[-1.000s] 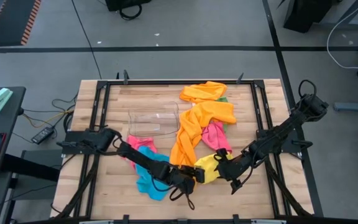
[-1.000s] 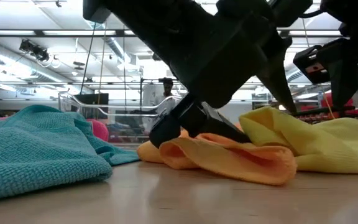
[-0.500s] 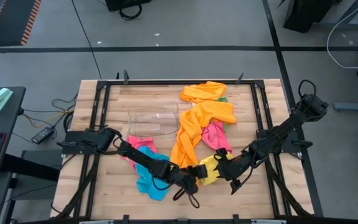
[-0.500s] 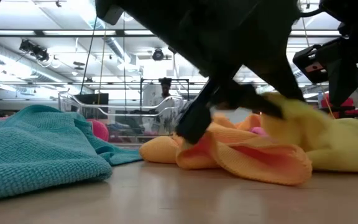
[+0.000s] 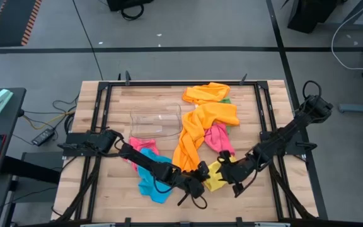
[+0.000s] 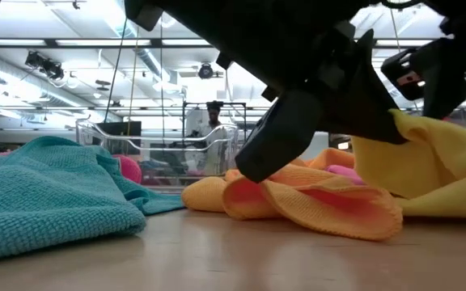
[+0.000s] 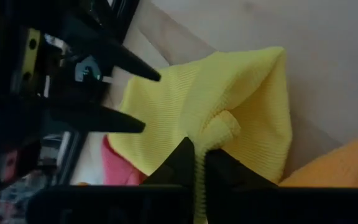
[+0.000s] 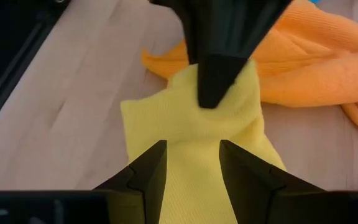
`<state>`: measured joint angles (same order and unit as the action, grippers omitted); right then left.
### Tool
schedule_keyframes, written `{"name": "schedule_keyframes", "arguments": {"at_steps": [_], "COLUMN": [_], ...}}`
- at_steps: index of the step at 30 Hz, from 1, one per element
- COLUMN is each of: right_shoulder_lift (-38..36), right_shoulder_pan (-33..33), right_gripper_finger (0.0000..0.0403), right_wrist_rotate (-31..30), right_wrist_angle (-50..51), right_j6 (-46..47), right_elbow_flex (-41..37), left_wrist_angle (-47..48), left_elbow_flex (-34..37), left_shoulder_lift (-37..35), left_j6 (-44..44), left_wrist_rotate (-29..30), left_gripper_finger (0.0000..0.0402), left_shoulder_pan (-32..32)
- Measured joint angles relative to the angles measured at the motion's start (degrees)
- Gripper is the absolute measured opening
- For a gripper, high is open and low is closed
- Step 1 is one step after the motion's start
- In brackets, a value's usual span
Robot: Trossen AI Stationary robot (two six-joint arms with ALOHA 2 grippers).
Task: Fold microfiber towels
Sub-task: Fold the yellow microfiber cloth
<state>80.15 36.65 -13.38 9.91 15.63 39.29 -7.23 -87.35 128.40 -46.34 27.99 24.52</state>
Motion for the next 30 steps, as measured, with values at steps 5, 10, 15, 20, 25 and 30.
{"name": "schedule_keyframes", "arguments": {"at_steps": [5, 10, 15, 20, 25, 30], "right_shoulder_lift": [2.02, 5.71, 6.52, 6.52, 6.52, 6.52], "right_shoulder_pan": [4.61, 7.04, 7.16, 6.83, 5.83, 5.37], "right_gripper_finger": [0.0156, 0.0156, 0.0156, 0.0156, 0.0156, 0.0156], "right_wrist_rotate": [-2.86, -7.83, -7.34, -7.60, -7.65, -7.67], "right_wrist_angle": [-2.09, -0.39, 0.79, 1.02, 1.03, 1.17], "right_j6": [-1.44, -0.06, 0.97, 0.85, 3.59, 5.17], "right_elbow_flex": [0.04, 0.00, -0.06, -0.31, -1.72, -3.12], "left_wrist_angle": [0.11, 0.04, -1.95, -3.25, -8.15, -10.09], "left_elbow_flex": [0.00, 0.00, -0.05, 0.02, -0.07, 0.00], "left_shoulder_lift": [0.00, 0.06, 1.43, 4.05, 5.48, 6.21], "left_j6": [7.69, 11.77, 12.78, 12.74, 14.35, 17.22], "left_wrist_rotate": [-5.76, -7.41, -9.13, -11.37, -11.37, -11.41], "left_gripper_finger": [0.0017, 0.0045, 0.0041, 0.0027, 0.0029, 0.0076], "left_shoulder_pan": [-0.67, -1.30, -1.46, -1.52, -1.54, -1.54]}}
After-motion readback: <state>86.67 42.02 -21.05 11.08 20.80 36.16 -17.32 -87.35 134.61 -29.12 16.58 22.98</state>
